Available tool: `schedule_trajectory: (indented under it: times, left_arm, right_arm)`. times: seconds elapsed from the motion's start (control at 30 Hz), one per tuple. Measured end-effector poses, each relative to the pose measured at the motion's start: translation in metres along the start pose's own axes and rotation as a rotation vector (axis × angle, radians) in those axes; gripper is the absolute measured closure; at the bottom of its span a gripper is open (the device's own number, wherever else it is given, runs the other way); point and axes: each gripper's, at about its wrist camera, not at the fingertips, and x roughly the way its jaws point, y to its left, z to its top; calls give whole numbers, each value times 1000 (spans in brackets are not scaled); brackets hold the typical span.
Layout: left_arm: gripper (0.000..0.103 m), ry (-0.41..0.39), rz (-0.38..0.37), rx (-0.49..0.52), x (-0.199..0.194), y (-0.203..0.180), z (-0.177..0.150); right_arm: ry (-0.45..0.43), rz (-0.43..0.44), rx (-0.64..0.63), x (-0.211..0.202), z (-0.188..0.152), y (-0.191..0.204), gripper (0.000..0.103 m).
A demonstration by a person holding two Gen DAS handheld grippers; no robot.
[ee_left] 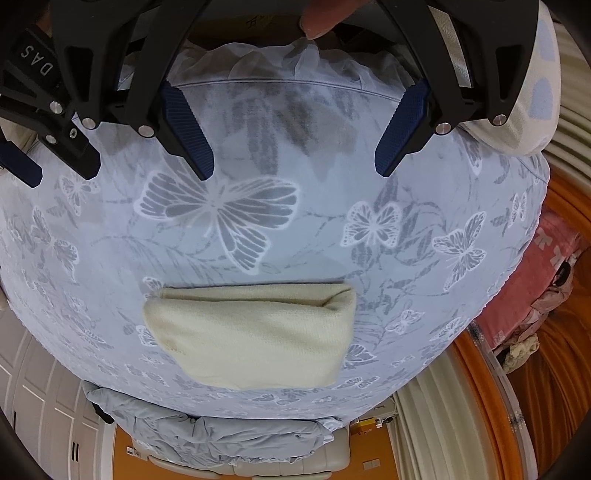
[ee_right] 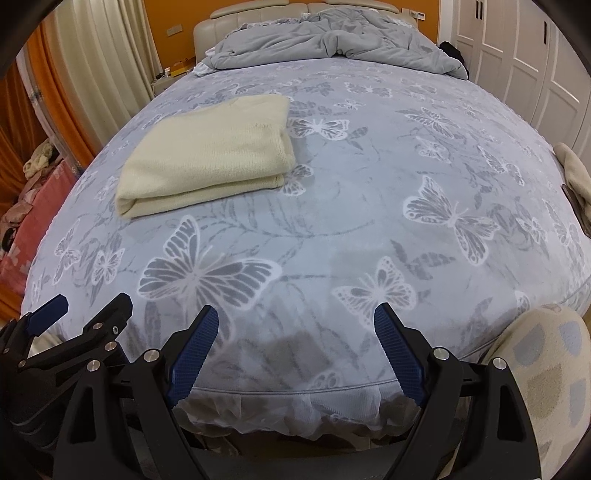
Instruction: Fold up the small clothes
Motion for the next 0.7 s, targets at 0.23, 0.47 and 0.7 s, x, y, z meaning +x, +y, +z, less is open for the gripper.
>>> schedule_trajectory:
  times: [0.23, 0.47, 0.7]
  left_arm:
    - [17, -4, 10, -2, -2, 0, -1]
    - [17, -4, 10, -3, -4, 0, -1]
    - [17, 0, 10, -12, -5, 0, -3]
  right_arm:
    - [-3, 1, -2, -1, -1, 1, 19]
    - [-3, 2, -4, -1, 0, 0, 19]
    - [-3, 4, -3, -3, -2, 1, 19]
